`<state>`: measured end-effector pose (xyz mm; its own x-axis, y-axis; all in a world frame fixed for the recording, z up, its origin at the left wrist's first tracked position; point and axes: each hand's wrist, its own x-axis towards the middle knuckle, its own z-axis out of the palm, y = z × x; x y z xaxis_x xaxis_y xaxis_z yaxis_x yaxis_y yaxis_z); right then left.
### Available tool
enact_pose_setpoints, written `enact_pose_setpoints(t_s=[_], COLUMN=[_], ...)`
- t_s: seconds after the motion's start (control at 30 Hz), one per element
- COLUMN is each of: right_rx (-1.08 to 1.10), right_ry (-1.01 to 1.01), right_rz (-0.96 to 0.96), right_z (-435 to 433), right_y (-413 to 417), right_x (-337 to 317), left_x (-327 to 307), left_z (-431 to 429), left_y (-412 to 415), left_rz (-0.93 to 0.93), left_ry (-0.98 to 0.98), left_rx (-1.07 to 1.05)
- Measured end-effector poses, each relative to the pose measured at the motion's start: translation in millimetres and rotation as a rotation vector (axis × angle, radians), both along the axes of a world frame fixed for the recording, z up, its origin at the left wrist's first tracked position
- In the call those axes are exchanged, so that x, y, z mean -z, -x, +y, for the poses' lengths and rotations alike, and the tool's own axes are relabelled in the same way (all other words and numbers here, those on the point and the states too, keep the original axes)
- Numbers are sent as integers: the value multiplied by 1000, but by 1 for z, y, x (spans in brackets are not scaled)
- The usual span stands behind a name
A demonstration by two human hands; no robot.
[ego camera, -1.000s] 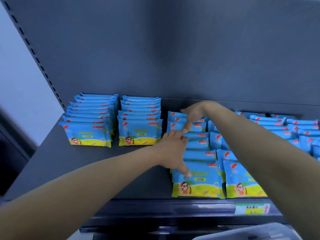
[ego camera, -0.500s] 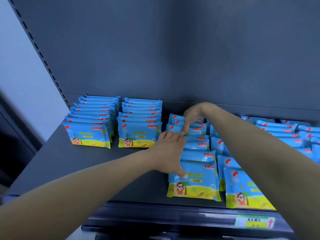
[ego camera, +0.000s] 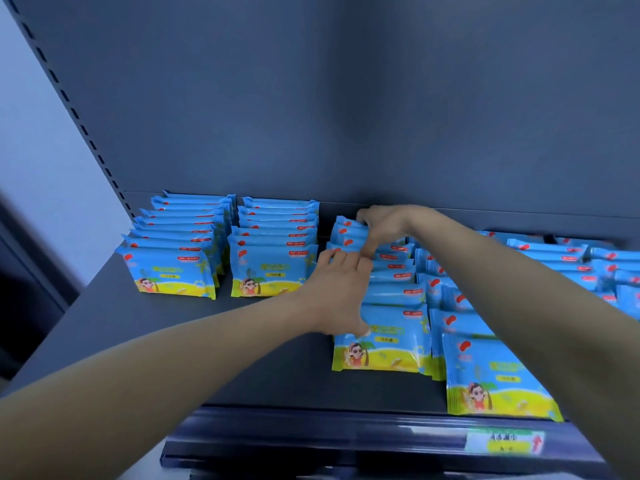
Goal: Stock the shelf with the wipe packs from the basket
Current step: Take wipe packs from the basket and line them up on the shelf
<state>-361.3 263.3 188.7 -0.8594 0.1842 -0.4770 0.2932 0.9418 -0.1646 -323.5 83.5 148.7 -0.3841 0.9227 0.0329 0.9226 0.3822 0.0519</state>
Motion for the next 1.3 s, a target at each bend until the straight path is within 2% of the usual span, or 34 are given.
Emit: enact_pose_setpoints(t_s=[0.27,0.43,0.6,0.77,0.93,1.03,1.17,1.3], right_rx=[-36,36,44,53,109,186,277,382], right_ry=[38,102,134,167,195,295,292,394], right_rz=[150,244,416,409,411,466,522,433], right_z=[3,6,6,10,17,17,19,21], right_y=[3,0,-7,-17,-26,-29,-28,-30], right_x=[-23,-25,-15,-14,-16,-15,-20,-28], left_x=[-5,-10,-3,1,-7,-5,-7,-11], left_z=[13,21,20,20,24,24,23,25], left_y=[18,30,27,27,35,32,32,38], left_rz=[176,292,267,199,292,349,435,479], left_ry=[-45,-100,-88,-38,-94,-116,-171,-158], left_rx=[-43,-126,-143,-140,-146,-134,-151,-138])
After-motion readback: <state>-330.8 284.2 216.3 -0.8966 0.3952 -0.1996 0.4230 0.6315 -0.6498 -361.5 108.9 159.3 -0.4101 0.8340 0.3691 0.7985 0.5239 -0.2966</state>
